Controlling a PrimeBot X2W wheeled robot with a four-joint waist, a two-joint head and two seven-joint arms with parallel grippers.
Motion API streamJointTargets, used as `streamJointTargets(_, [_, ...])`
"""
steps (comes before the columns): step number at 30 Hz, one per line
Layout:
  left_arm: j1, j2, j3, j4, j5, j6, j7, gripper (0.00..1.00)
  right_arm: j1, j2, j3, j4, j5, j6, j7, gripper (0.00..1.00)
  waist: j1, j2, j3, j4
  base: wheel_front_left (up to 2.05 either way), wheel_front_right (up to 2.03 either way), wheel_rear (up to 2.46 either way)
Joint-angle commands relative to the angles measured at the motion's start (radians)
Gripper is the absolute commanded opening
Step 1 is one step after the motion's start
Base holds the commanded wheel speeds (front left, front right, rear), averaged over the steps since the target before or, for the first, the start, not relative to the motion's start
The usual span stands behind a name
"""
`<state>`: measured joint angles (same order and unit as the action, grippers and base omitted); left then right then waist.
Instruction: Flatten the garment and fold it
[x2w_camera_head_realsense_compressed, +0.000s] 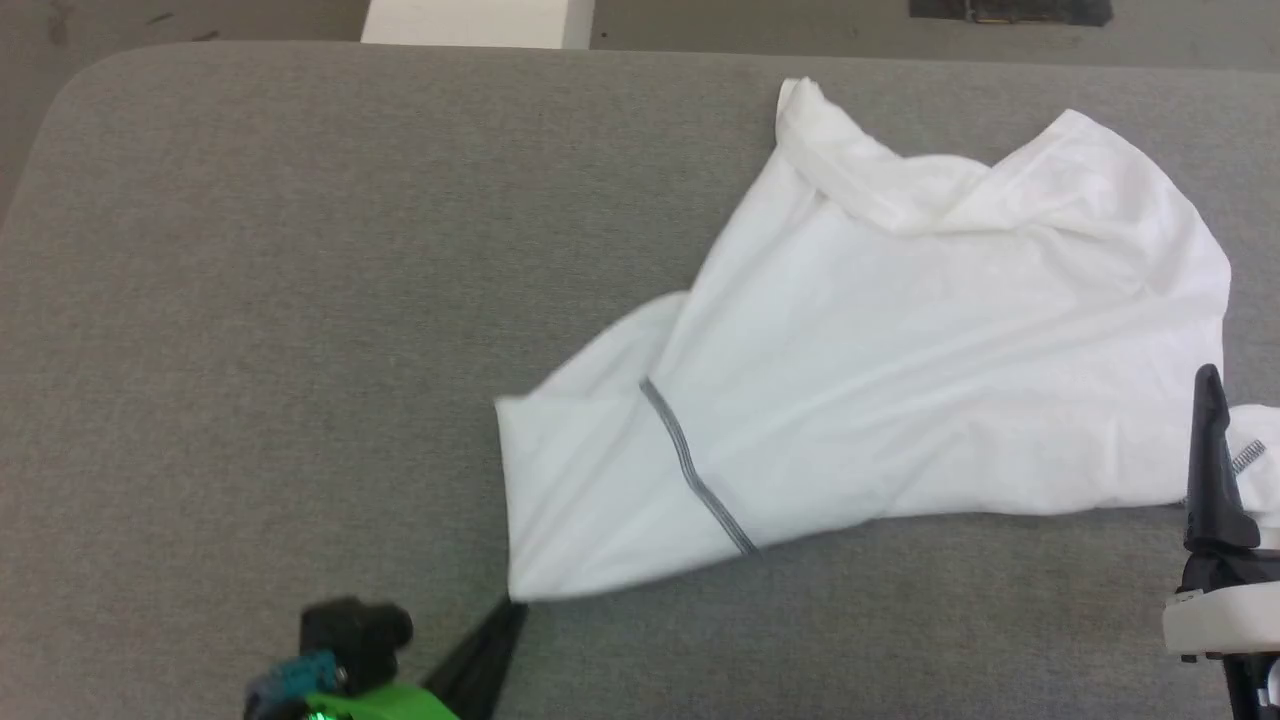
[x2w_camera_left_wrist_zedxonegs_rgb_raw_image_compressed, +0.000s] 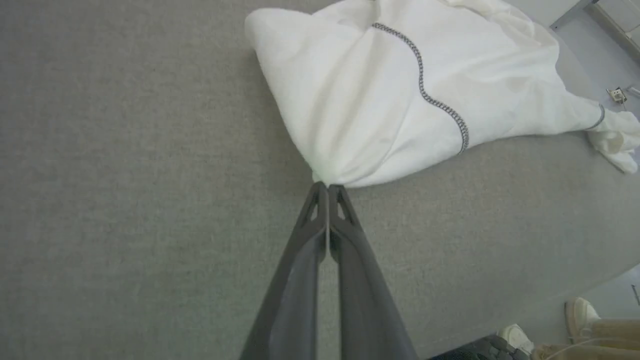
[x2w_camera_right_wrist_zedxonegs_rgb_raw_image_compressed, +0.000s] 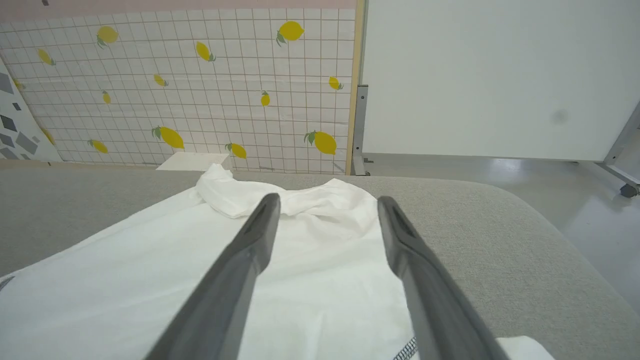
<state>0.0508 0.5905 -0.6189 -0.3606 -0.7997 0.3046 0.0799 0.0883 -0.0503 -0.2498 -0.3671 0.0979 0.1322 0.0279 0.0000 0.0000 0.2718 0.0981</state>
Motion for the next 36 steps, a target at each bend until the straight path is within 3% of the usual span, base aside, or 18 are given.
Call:
streamJointTargets(1, [0.023, -0.012, -0.011, 0.001, -0.022, -0.007, 0.004, 0.00, 0.011, 0.000, 0.003, 0.002, 0.004, -0.002, 0.004, 1.00, 0.0000, 0.0000, -0.016, 0.028, 0.00, 0.00, 0.00])
streamJointTargets(5, [0.019, -0.038, -0.047, 0.043, -0.034, -0.032, 0.020, 0.00, 0.008, 0.000, 0.015, 0.010, 0.000, -0.002, 0.010, 1.00, 0.0000, 0.0000, -0.031, 0.048, 0.00, 0.00, 0.00])
streamJointTargets(6, [0.002, -0.041, -0.048, 0.058, -0.022, -0.033, 0.017, 0.24, 0.007, 0.000, 0.018, 0.012, -0.001, -0.002, 0.012, 1.00, 0.0000, 0.0000, -0.036, 0.051, 0.00, 0.00, 0.00])
streamJointTargets(7, [-0.012, -0.042, -0.049, 0.066, -0.015, -0.037, 0.016, 1.00, 0.007, 0.000, 0.020, 0.014, -0.001, -0.002, 0.014, 1.00, 0.0000, 0.0000, -0.040, 0.052, 0.00, 0.00, 0.00])
streamJointTargets(13, [-0.093, -0.014, 0.034, 0.044, -0.041, -0.062, 0.003, 1.00, 0.004, 0.000, 0.023, 0.014, -0.002, -0.002, 0.022, 1.00, 0.0000, 0.0000, -0.046, 0.052, 0.00, 0.00, 0.00])
streamJointTargets(18, [-0.224, 0.038, 0.101, 0.060, 0.031, -0.069, -0.029, 1.00, 0.000, 0.000, 0.030, 0.012, 0.003, -0.002, 0.021, 1.00, 0.0000, 0.0000, -0.013, 0.038, 0.00, 0.00, 0.00])
streamJointTargets(22, [-0.356, 0.034, 0.047, 0.141, 0.095, -0.125, 0.015, 1.00, -0.016, 0.000, 0.041, 0.006, -0.001, -0.002, 0.023, 1.00, 0.0000, 0.0000, 0.031, 0.016, 0.00, 0.00, 0.00])
streamJointTargets(27, [-0.509, -0.015, -0.040, 0.275, 0.138, -0.206, 0.097, 1.00, -0.044, 0.000, 0.036, -0.009, -0.012, -0.002, 0.027, 1.00, 0.0000, 0.0000, 0.082, -0.015, 0.00, 0.00, 0.00])
streamJointTargets(36, [-0.626, -0.068, -0.157, 0.519, 0.129, -0.325, 0.263, 1.00, -0.063, 0.000, 0.033, -0.002, -0.005, -0.002, 0.022, 1.00, 0.0000, 0.0000, 0.131, -0.062, 0.00, 0.00, 0.00])
